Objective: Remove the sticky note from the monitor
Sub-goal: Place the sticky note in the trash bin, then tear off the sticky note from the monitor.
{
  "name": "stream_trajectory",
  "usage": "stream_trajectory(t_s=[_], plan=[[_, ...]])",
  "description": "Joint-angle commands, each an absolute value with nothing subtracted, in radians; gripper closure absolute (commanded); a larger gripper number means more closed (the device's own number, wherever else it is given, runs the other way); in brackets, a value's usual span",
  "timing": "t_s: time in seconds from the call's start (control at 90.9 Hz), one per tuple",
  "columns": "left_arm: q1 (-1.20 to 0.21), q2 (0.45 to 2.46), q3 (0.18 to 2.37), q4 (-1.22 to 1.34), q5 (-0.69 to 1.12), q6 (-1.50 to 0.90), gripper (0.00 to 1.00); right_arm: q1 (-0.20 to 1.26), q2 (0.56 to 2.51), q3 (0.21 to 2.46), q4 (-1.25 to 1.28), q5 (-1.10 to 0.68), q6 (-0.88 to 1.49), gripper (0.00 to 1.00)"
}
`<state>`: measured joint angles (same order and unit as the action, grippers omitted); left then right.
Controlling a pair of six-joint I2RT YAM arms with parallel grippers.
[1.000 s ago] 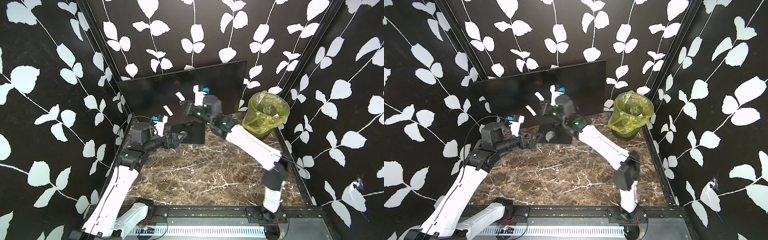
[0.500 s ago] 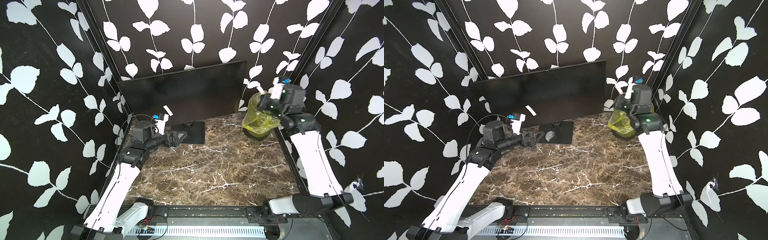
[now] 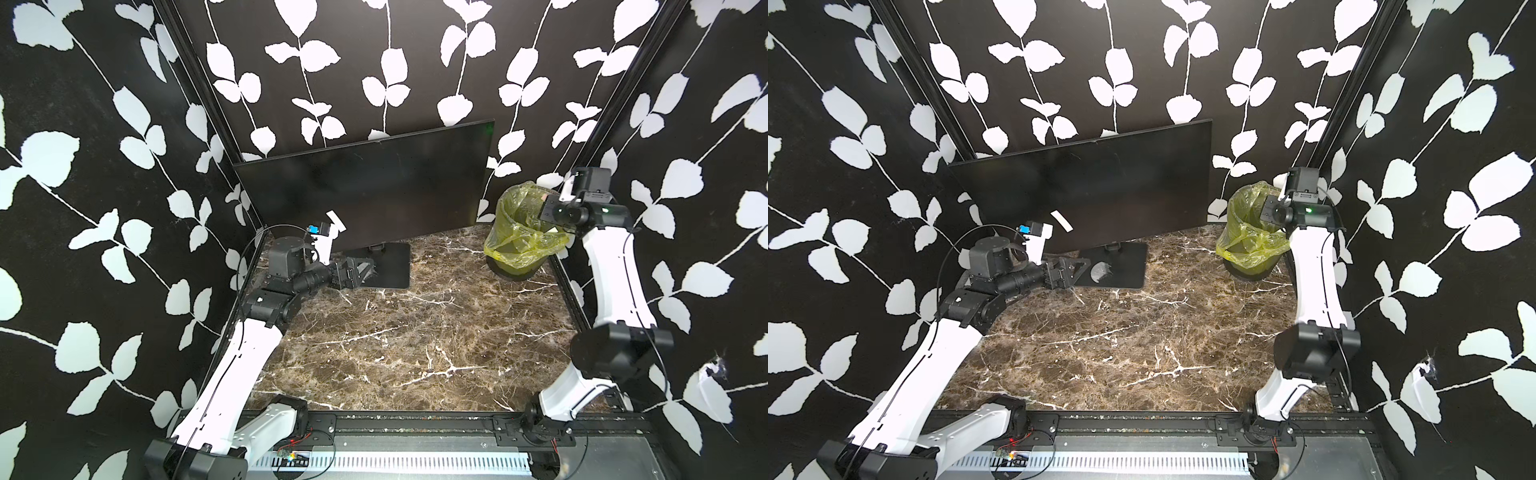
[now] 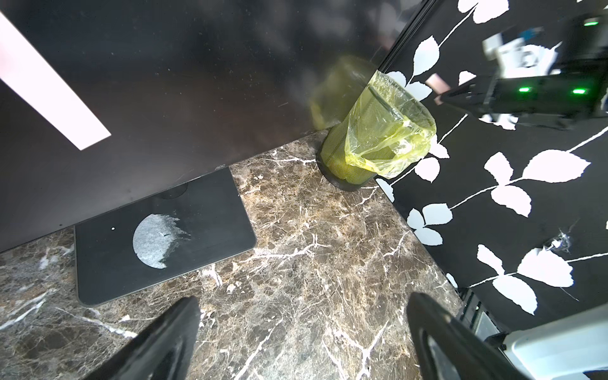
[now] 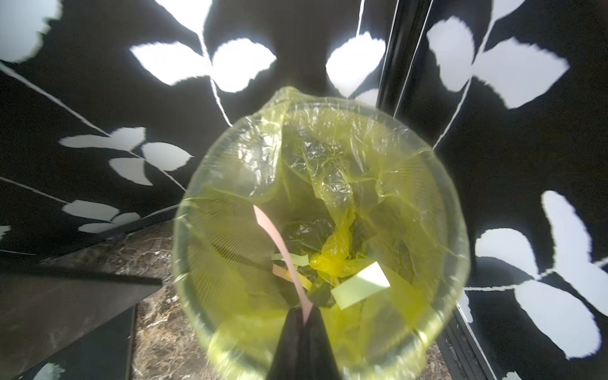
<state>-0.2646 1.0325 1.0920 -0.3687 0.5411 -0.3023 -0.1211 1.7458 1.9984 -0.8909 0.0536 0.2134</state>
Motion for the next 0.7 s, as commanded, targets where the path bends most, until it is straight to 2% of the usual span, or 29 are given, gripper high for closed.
stream_trajectory(t_s=[0.0, 0.088, 0.154, 0.187, 0.22, 0.407, 0.539, 0.693], plan=[[-0.258, 1.011, 1.121, -0.389, 0.535, -0.276, 0.01, -0.127, 1.777, 2.082, -0.907, 0.074, 0.198, 0.76], [-0.256, 1.010, 1.125, -0.415, 0.518, -0.256, 0.01, -0.127, 1.812, 2.133, -0.938, 0.070, 0.188, 0.63], [-0.256, 1.009, 1.126, -0.426, 0.510, -0.250, 0.01, -0.125, 1.815, 2.141, -0.935, 0.063, 0.184, 0.57], [-0.255, 1.008, 1.126, -0.427, 0.509, -0.249, 0.01, -0.120, 1.812, 2.142, -0.933, 0.066, 0.177, 0.45], [-0.255, 1.008, 1.128, -0.428, 0.508, -0.250, 0.01, -0.120, 1.811, 2.144, -0.936, 0.071, 0.172, 0.42], [-0.248, 1.004, 1.139, -0.451, 0.484, -0.237, 0.01, -0.059, 1.749, 2.107, -0.901, 0.096, 0.146, 0.41], [-0.189, 0.988, 1.129, -0.462, 0.512, -0.254, 0.01, 0.075, 1.649, 2.013, -0.789, -0.043, 0.206, 0.41], [-0.154, 0.952, 1.116, -0.485, 0.509, -0.258, 0.01, 0.254, 1.582, 1.927, -0.668, -0.105, 0.302, 0.41]])
